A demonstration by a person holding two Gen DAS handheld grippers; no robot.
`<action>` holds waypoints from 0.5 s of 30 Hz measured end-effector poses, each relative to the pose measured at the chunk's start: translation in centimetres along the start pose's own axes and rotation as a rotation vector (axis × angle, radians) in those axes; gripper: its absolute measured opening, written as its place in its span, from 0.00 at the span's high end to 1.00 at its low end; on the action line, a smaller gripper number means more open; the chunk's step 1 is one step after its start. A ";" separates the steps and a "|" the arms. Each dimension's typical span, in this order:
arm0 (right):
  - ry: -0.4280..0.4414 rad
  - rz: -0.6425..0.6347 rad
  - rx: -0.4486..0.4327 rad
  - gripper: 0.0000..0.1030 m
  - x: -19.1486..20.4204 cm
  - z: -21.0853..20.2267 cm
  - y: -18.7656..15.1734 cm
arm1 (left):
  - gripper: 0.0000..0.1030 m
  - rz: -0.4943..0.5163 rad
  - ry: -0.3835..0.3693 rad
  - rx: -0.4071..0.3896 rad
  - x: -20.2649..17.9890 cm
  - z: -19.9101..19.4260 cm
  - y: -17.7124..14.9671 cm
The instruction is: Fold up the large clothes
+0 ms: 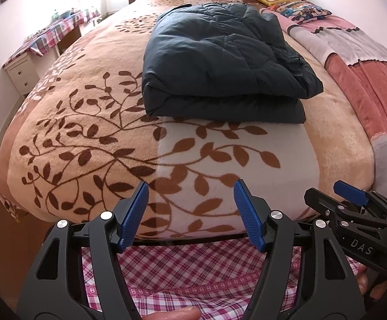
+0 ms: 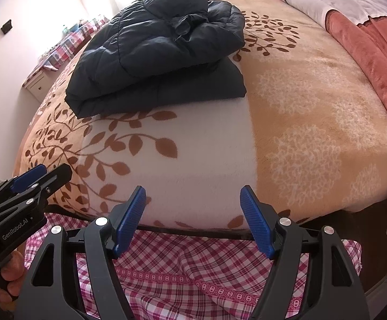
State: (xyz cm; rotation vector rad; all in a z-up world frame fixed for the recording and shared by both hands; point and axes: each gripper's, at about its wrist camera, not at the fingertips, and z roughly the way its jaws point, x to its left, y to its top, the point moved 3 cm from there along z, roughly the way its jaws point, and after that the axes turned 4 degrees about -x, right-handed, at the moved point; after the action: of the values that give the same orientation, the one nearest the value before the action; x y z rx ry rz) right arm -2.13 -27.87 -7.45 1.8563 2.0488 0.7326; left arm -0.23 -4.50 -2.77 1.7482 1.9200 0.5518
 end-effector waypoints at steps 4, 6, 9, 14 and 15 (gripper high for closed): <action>-0.001 0.001 0.000 0.31 0.1 0.1 0.0 | 0.36 -0.002 0.001 0.005 0.0 0.1 -0.1; -0.001 0.001 0.000 0.31 0.1 0.1 0.0 | 0.36 -0.002 0.001 0.005 0.0 0.1 -0.1; -0.002 -0.001 0.000 0.31 0.1 0.1 -0.1 | 0.36 -0.002 0.001 0.005 0.0 0.1 -0.1; -0.003 0.000 0.000 0.31 0.1 0.1 -0.1 | 0.36 -0.003 0.000 0.007 0.0 0.2 -0.1; -0.003 0.000 0.000 0.31 0.1 0.1 -0.1 | 0.36 -0.003 0.000 0.007 0.0 0.2 -0.1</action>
State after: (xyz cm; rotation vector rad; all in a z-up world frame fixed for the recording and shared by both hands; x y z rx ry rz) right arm -2.18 -27.74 -7.58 1.8561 2.0472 0.7297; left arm -0.22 -4.47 -2.98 1.7495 1.9267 0.5451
